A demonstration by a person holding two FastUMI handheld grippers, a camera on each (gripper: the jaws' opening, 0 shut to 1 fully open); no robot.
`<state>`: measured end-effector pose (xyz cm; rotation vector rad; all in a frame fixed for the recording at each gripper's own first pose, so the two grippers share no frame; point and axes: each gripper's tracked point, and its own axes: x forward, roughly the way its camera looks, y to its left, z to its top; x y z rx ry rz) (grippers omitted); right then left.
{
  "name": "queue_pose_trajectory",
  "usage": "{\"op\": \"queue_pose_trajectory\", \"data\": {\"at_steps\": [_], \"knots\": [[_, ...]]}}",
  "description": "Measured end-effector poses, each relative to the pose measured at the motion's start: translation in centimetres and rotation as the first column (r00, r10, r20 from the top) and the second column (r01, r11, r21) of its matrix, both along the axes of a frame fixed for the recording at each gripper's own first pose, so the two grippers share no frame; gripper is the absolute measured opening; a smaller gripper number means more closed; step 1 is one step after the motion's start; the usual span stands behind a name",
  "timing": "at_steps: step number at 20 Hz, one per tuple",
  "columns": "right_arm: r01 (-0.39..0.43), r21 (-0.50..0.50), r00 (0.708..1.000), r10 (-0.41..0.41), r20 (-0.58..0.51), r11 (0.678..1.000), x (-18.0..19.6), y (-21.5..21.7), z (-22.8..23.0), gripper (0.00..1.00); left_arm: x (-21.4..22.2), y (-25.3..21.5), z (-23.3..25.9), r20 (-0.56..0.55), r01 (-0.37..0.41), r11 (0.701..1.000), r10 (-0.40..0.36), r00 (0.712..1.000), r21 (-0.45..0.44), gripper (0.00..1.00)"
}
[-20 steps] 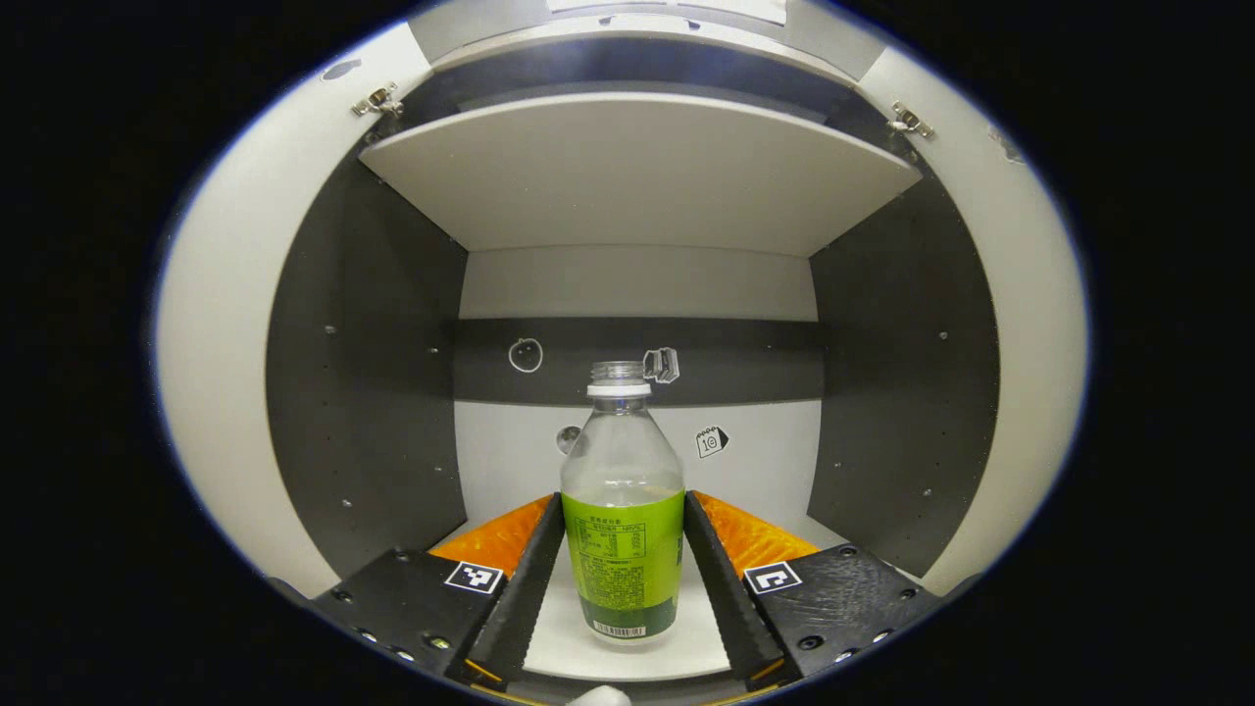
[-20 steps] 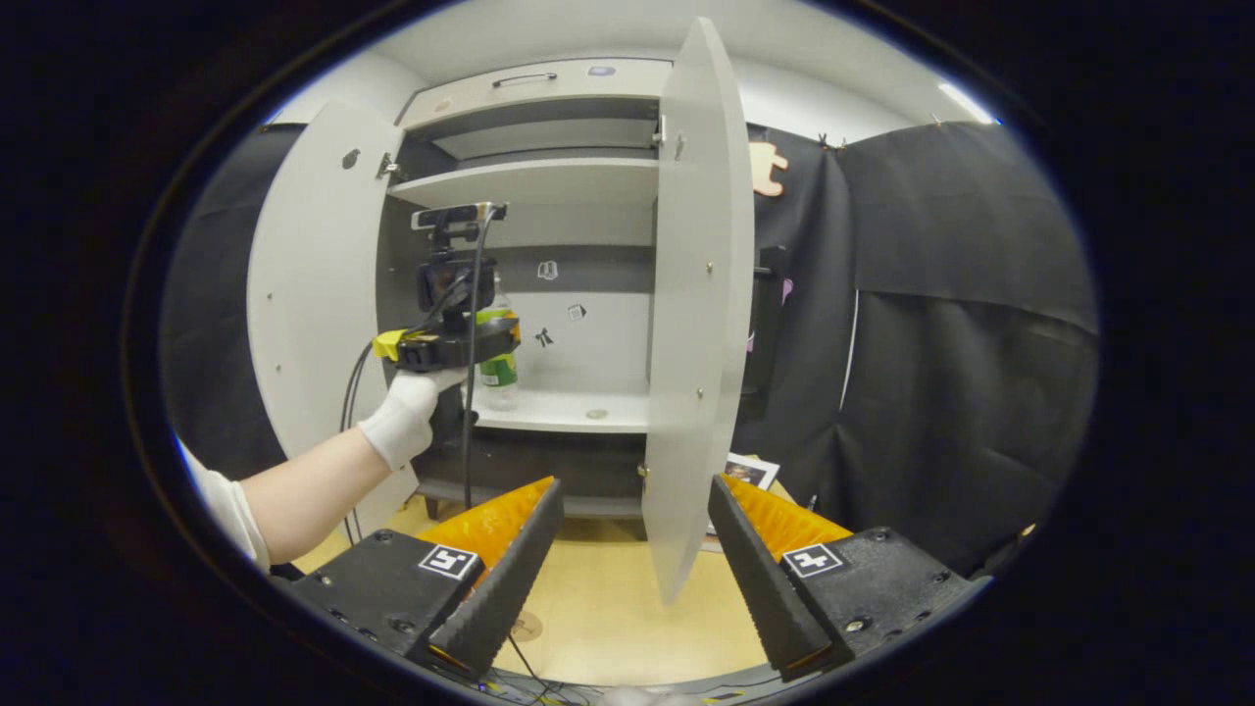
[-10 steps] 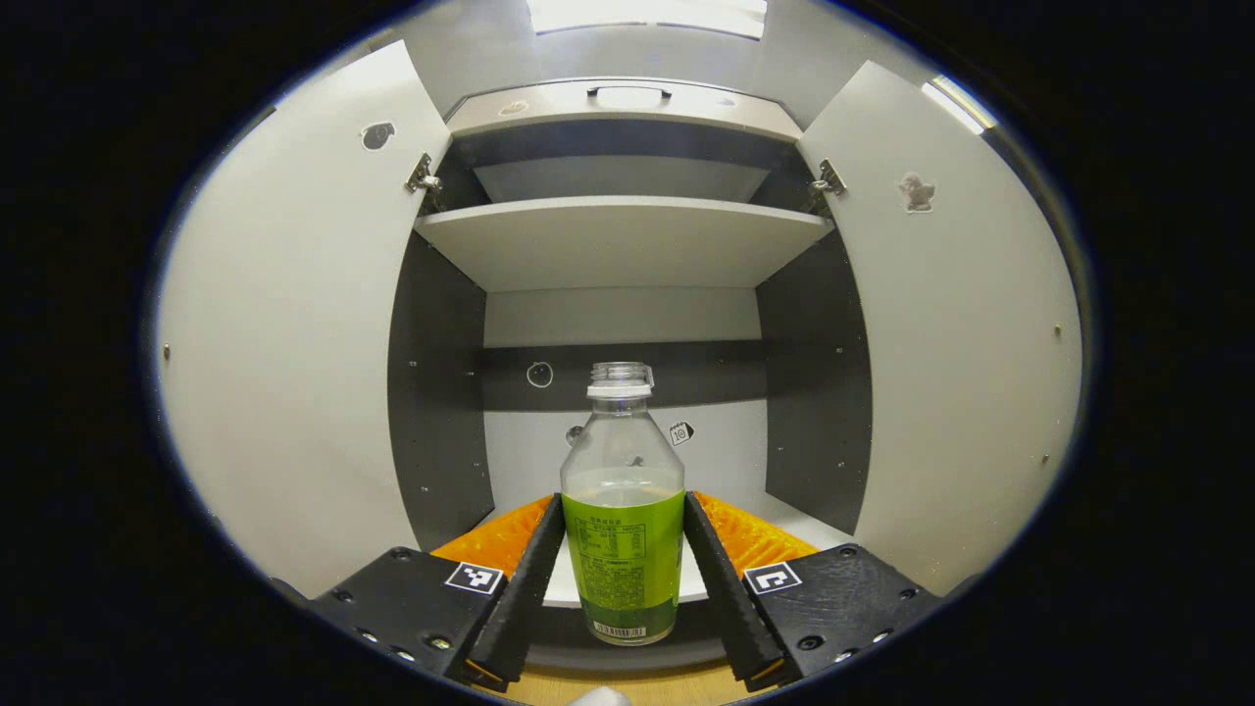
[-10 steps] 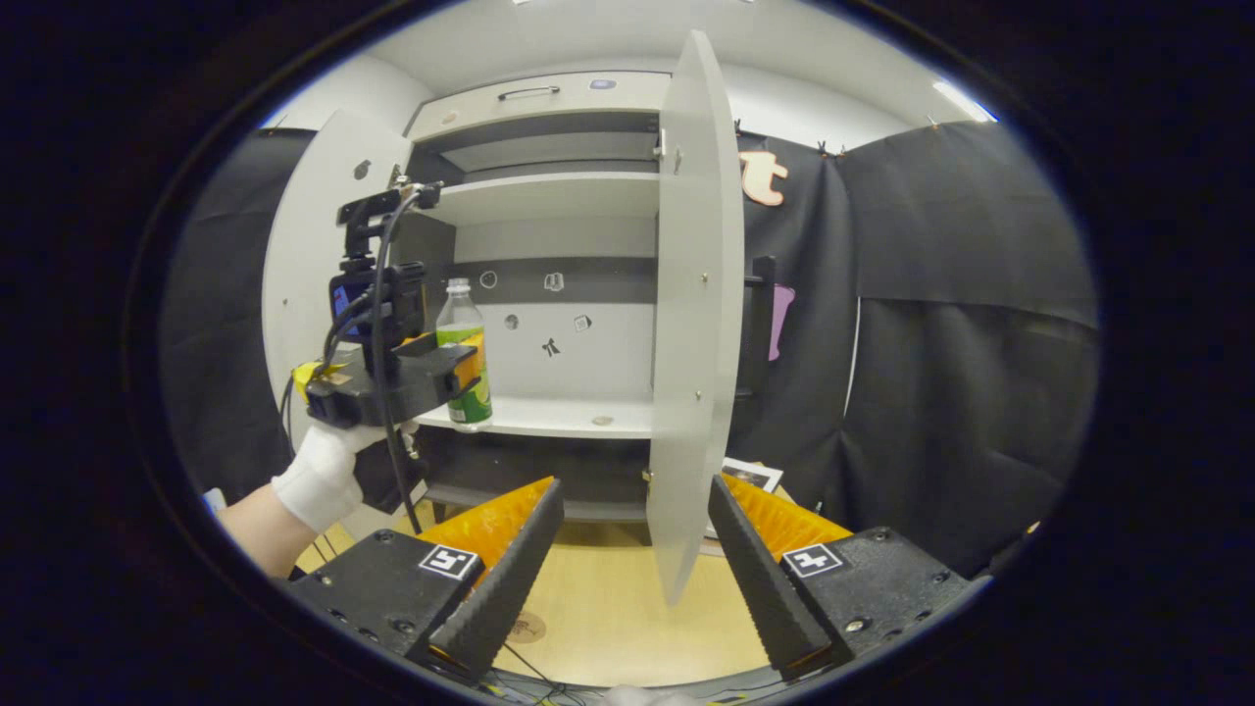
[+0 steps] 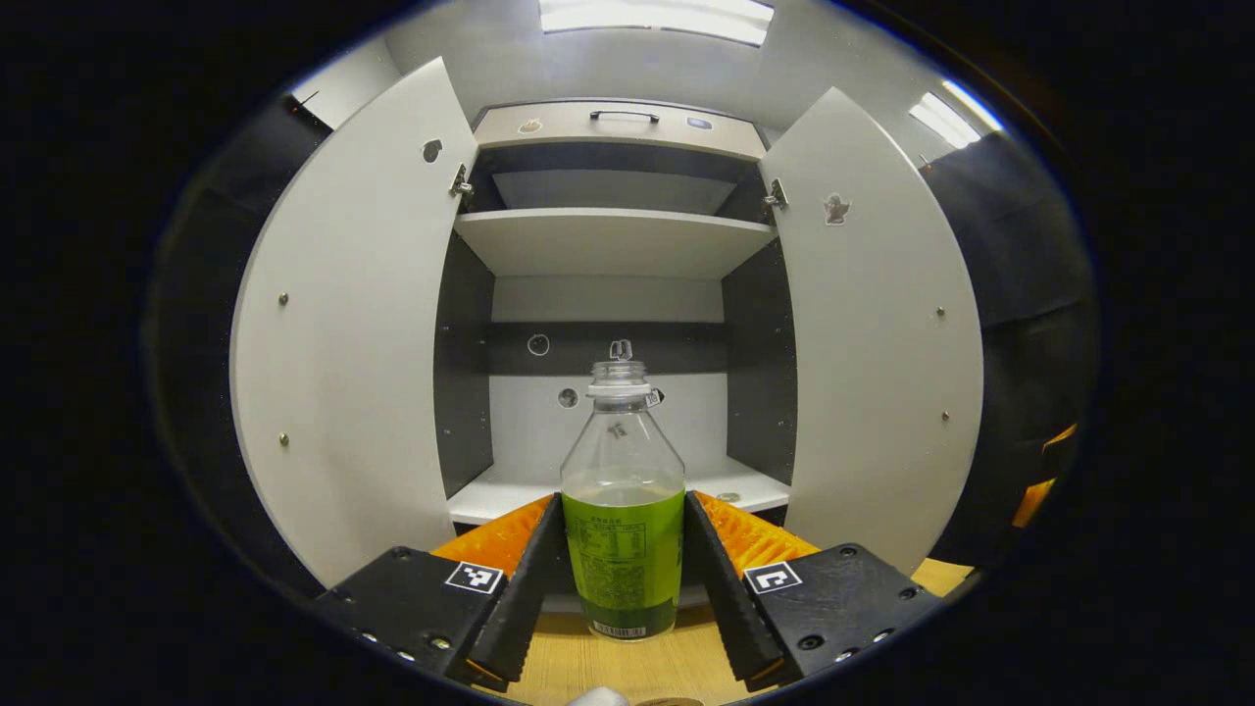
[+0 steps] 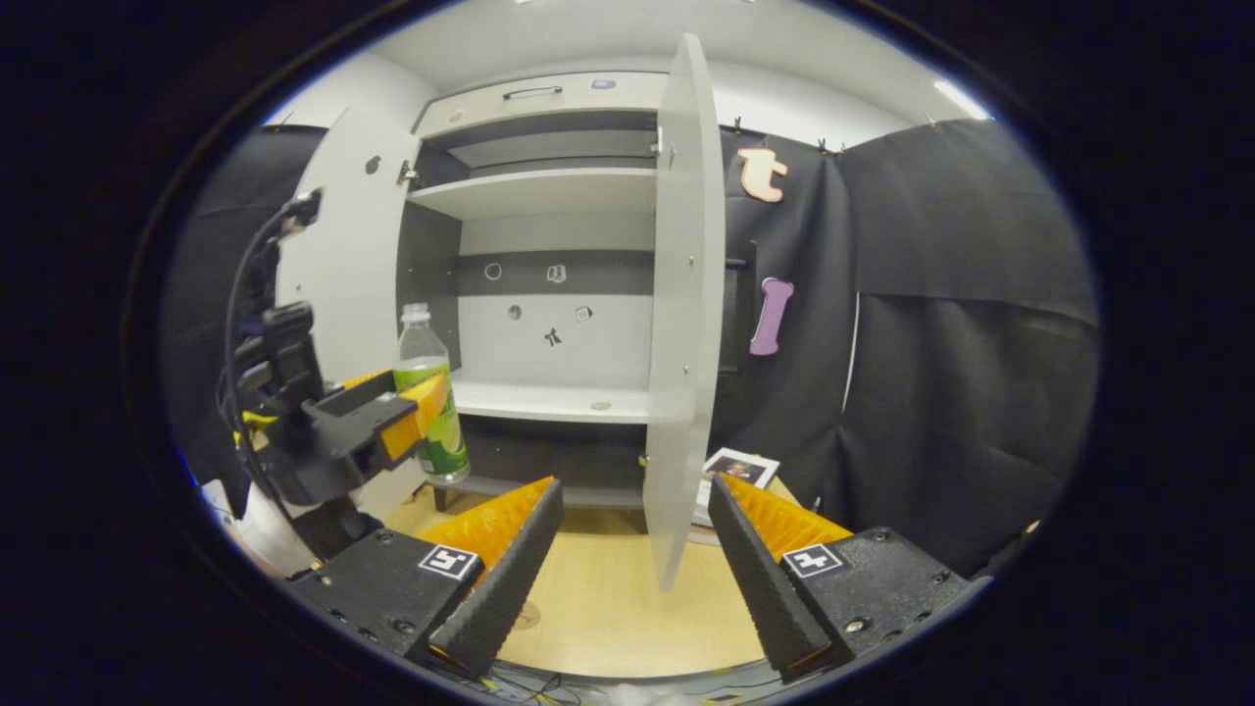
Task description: Grasp the bottle in the cabinet with the left hand and place it on the coaster, then close the right door with the right hand and the left door with the left hand.
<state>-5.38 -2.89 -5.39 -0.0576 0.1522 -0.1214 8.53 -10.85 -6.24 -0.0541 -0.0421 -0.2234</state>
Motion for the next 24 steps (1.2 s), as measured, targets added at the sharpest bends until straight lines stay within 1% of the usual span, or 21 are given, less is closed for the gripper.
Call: {"op": "queue_pose_trajectory", "data": {"at_steps": [1, 6, 7, 8, 11, 13, 15, 17, 18, 20, 22, 24], "knots": [[0.005, 0.002, 1.000, -0.005, -0.005, 1.000, -0.1, -0.2, -0.1, 0.98, -0.7, -0.1, -1.2, -0.004, 0.011, 1.000, -0.011, 1.000, -0.002, 0.74], [0.023, -0.011, 1.000, -0.023, -0.019, 1.000, -0.4, -1.4, -0.2, 0.98, -3.2, -0.1, -7.2, -0.040, 0.029, 0.999, -0.028, 0.999, 0.021, 0.74], [0.024, -0.008, 0.999, -0.025, -0.024, 1.000, -0.4, -1.4, -0.2, 0.98, -3.6, -0.1, -8.5, -0.056, 0.035, 0.999, -0.033, 0.998, 0.029, 0.78], [0.026, -0.008, 0.999, -0.026, -0.032, 1.000, -0.3, -1.6, -0.4, 0.98, -4.0, -0.2, -9.6, -0.064, 0.043, 0.999, -0.041, 0.997, 0.027, 0.74], [0.031, -0.013, 0.998, -0.031, -0.062, 0.999, -0.2, -1.9, -0.7, 0.98, -5.4, -0.9, -12.4, -0.061, 0.083, 0.997, -0.082, 0.995, 0.005, 0.74], [0.038, 0.012, 0.996, -0.037, -0.077, 0.999, -0.1, -2.0, -0.8, 0.98, -5.8, -1.5, -15.2, -0.081, 0.107, 0.994, -0.106, 0.991, 0.010, 0.74], [0.046, 0.027, 0.995, -0.044, -0.087, 0.999, 0.2, -2.2, -0.7, 0.98, -6.4, -2.3, -17.5, -0.085, 0.139, 0.990, -0.139, 0.987, -0.004, 0.74], [0.053, 0.019, 0.994, -0.051, -0.099, 0.998, 0.3, -2.5, -0.6, 0.98, -6.9, -2.8, -19.0, -0.060, 0.154, 0.988, -0.154, 0.986, -0.007, 0.74], [0.056, 0.011, 0.993, -0.055, -0.104, 0.998, 0.4, -2.7, -0.6, 0.98, -7.1, -2.9, -19.8, -0.058, 0.158, 0.987, -0.158, 0.986, 0.009, 0.74], [0.058, 0.008, 0.991, -0.057, -0.119, 0.998, 0.4, -2.9, -0.7, 0.98, -7.6, -3.6, -21.5, -0.071, 0.180, 0.983, -0.177, 0.982, 0.027, 0.74], [0.058, -0.006, 0.989, -0.058, -0.136, 0.998, 0.3, -3.0, -1.0, 0.98, -7.8, -4.1, -23.0, -0.075, 0.201, 0.979, -0.199, 0.977, 0.022, 0.74], [0.055, -0.018, 0.986, -0.057, -0.154, 0.998, 0.3, -2.9, -1.2, 0.98, -7.9, -4.4, -24.7, -0.087, 0.207, 0.978, -0.204, 0.975, 0.036, 0.74]]}}
